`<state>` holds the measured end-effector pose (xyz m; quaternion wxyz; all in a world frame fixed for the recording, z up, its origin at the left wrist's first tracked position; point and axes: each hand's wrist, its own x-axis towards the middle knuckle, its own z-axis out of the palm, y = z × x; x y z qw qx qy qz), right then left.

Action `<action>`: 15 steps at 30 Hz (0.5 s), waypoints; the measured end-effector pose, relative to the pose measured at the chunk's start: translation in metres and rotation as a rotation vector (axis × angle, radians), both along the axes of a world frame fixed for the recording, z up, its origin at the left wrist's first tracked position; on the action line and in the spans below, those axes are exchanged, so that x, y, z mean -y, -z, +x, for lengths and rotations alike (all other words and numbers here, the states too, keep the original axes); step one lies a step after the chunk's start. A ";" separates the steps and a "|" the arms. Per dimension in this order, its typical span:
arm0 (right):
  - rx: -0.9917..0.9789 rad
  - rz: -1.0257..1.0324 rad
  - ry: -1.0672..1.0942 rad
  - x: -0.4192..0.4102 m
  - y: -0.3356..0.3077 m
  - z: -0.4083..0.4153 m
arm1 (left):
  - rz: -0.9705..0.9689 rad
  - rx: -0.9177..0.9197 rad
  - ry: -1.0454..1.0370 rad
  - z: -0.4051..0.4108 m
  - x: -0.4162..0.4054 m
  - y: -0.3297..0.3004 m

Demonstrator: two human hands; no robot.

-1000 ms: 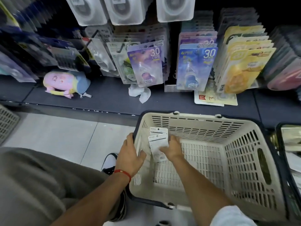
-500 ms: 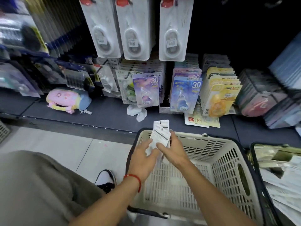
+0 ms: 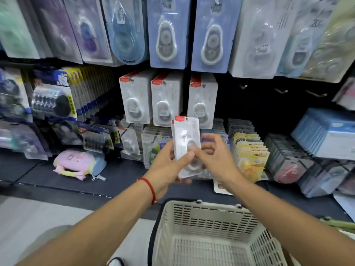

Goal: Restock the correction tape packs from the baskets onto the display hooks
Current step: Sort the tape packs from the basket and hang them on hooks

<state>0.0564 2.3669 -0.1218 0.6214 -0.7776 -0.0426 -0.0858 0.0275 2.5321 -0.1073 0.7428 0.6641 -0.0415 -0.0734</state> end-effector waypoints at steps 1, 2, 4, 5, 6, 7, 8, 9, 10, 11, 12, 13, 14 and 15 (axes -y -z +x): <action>0.022 -0.017 0.025 0.002 -0.010 0.005 | -0.011 0.006 0.020 0.007 -0.003 -0.010; 0.043 -0.036 0.038 0.004 -0.018 0.009 | -0.016 0.012 0.040 0.013 -0.006 -0.018; 0.083 -0.055 0.053 0.008 -0.027 0.015 | -0.010 0.025 0.042 0.024 -0.011 -0.029; 0.106 -0.059 0.060 0.009 -0.031 0.019 | -0.014 0.028 0.016 0.029 -0.013 -0.030; 0.124 -0.055 0.068 0.009 -0.033 0.023 | -0.028 0.023 -0.029 0.033 -0.015 -0.029; 0.136 -0.049 0.076 0.009 -0.036 0.027 | -0.047 0.009 -0.085 0.036 -0.017 -0.027; 0.147 -0.045 0.092 0.009 -0.039 0.031 | -0.062 0.001 -0.137 0.038 -0.019 -0.023; 0.160 -0.043 0.114 0.008 -0.043 0.036 | -0.059 0.009 -0.178 0.040 -0.021 -0.019; 0.176 -0.045 0.133 0.008 -0.047 0.040 | -0.046 0.033 -0.211 0.042 -0.024 -0.015; 0.193 -0.048 0.149 0.008 -0.051 0.045 | -0.037 0.062 -0.238 0.044 -0.026 -0.013; 0.211 -0.050 0.162 0.008 -0.054 0.049 | -0.033 0.089 -0.260 0.046 -0.029 -0.012; 0.222 -0.049 0.176 0.007 -0.056 0.053 | -0.026 0.113 -0.278 0.047 -0.032 -0.011; 0.224 -0.042 0.188 0.007 -0.057 0.055 | -0.016 0.134 -0.292 0.049 -0.034 -0.011; 0.218 -0.030 0.202 0.006 -0.058 0.057 | -0.005 0.152 -0.301 0.050 -0.036 -0.012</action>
